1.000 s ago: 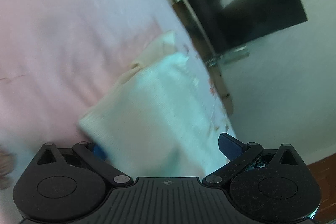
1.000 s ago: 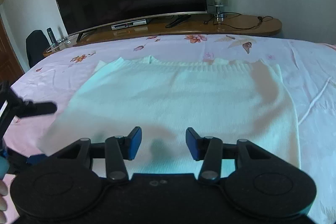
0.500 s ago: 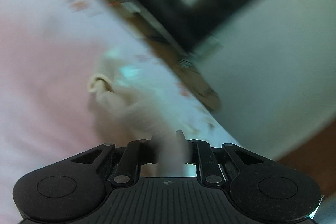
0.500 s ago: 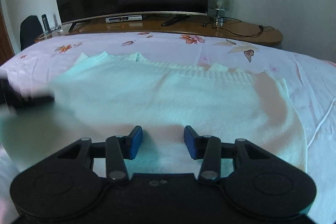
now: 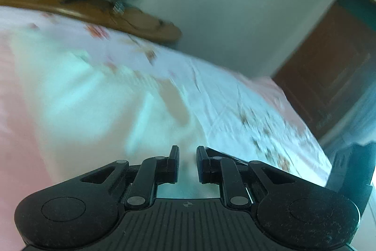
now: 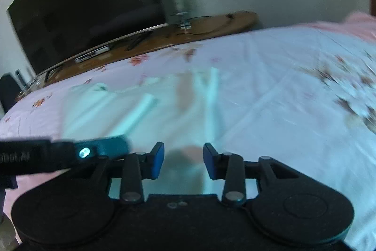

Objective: Fold small clothes

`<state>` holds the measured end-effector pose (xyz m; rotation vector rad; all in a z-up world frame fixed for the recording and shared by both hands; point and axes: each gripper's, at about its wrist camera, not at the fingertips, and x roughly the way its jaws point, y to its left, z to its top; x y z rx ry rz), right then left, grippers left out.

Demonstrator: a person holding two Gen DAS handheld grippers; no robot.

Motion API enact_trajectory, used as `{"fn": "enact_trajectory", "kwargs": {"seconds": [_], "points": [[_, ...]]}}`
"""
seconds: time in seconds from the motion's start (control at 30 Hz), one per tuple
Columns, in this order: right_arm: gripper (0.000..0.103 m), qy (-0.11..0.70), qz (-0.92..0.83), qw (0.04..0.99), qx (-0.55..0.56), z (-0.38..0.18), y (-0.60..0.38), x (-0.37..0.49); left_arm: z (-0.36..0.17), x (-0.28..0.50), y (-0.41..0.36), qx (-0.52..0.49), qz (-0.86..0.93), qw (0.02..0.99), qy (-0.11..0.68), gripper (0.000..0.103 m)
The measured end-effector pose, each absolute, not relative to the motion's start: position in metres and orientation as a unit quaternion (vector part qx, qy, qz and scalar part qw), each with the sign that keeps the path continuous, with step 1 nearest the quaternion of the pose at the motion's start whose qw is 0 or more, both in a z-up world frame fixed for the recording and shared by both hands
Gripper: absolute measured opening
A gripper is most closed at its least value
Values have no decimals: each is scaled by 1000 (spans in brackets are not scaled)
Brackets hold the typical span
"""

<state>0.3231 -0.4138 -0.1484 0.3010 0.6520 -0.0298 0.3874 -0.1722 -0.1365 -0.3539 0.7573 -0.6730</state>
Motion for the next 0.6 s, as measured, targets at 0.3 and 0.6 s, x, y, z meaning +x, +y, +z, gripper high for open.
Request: {"fn": "enact_trajectory", "kwargs": {"seconds": [0.3,0.6], "points": [[44,355,79,905,218,-148,-388,390,-141,442,-77,-198,-158,888,384,16],[24,362,87,898,233,-168,-372,441,-182,501,-88,-216,-111,884,399,16]]}}
